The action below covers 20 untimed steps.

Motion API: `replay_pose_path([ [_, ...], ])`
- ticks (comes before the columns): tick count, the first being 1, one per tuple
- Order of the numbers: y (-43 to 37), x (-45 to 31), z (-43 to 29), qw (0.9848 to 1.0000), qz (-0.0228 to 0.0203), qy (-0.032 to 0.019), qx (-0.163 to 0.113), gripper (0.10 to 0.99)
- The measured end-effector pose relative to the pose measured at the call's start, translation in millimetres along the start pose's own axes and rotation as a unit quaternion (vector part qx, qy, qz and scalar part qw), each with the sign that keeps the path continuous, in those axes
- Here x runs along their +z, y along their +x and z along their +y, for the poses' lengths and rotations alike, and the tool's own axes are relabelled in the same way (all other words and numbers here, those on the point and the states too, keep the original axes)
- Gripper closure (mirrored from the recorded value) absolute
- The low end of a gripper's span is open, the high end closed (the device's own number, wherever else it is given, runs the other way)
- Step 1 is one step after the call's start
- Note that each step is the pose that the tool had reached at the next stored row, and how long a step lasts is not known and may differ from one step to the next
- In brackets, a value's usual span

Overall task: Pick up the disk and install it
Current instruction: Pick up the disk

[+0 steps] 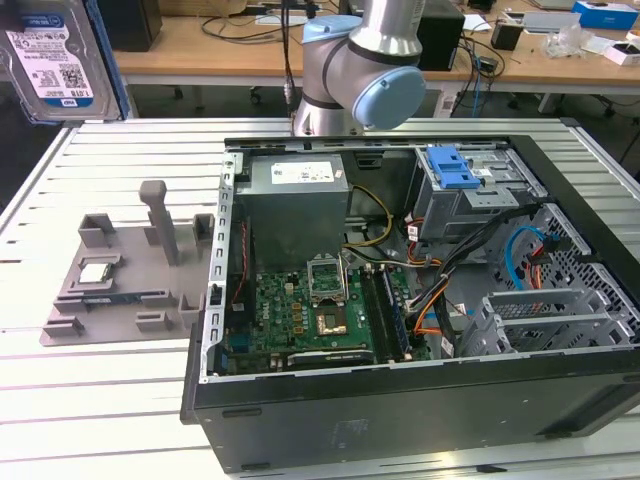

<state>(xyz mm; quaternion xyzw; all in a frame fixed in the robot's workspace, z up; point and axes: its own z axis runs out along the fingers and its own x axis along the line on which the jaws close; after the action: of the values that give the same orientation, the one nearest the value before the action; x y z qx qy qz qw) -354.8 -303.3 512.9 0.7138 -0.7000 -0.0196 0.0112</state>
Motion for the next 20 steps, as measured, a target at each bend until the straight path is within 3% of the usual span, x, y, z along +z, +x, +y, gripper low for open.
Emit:
replay_pose_path([
  [1, -0.4, -9.9, 0.5, 1.0, -0.0001, 0.0, 0.0, 0.718],
  [6, -0.3, -10.1, -3.9, 1.0, -0.0001, 0.0, 0.0, 0.718],
  [12, -0.1, -10.8, -20.4, 1.0, 0.0, 0.0001, 0.0, 0.718],
  [16, 0.3, -11.5, -34.6, 1.0, 0.0001, 0.0, 0.0, 0.718],
  [20, 0.8, -12.5, -59.5, 1.0, 0.0001, 0.0001, 0.0, 0.718],
])
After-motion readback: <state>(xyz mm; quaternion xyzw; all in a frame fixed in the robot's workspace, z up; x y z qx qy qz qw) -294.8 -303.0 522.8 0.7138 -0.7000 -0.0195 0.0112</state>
